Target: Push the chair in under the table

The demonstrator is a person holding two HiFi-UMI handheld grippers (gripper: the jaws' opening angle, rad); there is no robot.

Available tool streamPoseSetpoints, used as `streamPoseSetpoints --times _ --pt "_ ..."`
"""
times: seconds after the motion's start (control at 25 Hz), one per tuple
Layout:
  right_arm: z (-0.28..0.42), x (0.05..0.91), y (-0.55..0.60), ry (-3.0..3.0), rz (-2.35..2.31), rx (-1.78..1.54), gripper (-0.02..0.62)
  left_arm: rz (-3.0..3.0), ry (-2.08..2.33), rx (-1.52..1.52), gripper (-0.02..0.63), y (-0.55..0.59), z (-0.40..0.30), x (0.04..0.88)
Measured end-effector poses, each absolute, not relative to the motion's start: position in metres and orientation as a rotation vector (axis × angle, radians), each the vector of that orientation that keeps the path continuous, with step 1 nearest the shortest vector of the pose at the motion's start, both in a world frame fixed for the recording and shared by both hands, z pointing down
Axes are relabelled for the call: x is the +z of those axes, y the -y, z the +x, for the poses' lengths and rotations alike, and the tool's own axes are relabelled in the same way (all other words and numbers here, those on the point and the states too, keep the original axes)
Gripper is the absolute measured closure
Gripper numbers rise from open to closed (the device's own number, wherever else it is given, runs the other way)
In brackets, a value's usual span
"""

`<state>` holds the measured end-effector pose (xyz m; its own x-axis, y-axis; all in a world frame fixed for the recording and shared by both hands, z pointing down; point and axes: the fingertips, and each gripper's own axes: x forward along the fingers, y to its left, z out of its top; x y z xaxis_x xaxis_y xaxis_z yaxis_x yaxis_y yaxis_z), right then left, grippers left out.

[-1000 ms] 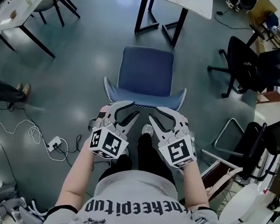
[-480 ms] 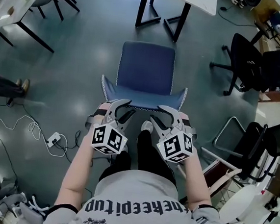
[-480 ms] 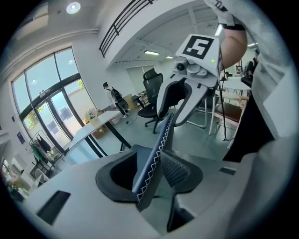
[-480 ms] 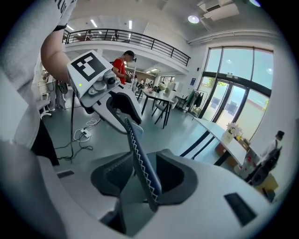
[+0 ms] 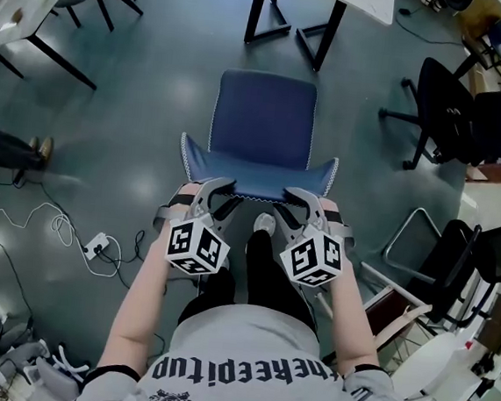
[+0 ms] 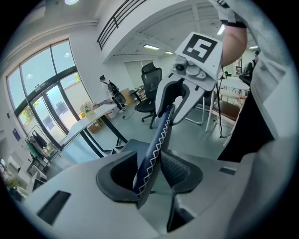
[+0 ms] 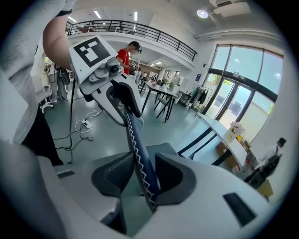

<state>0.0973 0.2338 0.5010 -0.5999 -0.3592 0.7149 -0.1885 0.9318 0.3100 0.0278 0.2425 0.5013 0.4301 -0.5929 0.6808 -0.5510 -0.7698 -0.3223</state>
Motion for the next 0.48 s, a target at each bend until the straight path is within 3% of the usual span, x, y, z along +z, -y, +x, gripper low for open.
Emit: streamPoseSetpoints --times 0.48 --pt "0.1012 0.4988 -0.2246 2.208 0.412 -0.297 0.474 -2.578 -1.028 -1.343 0.465 -0.2335 0.0319 0.4992"
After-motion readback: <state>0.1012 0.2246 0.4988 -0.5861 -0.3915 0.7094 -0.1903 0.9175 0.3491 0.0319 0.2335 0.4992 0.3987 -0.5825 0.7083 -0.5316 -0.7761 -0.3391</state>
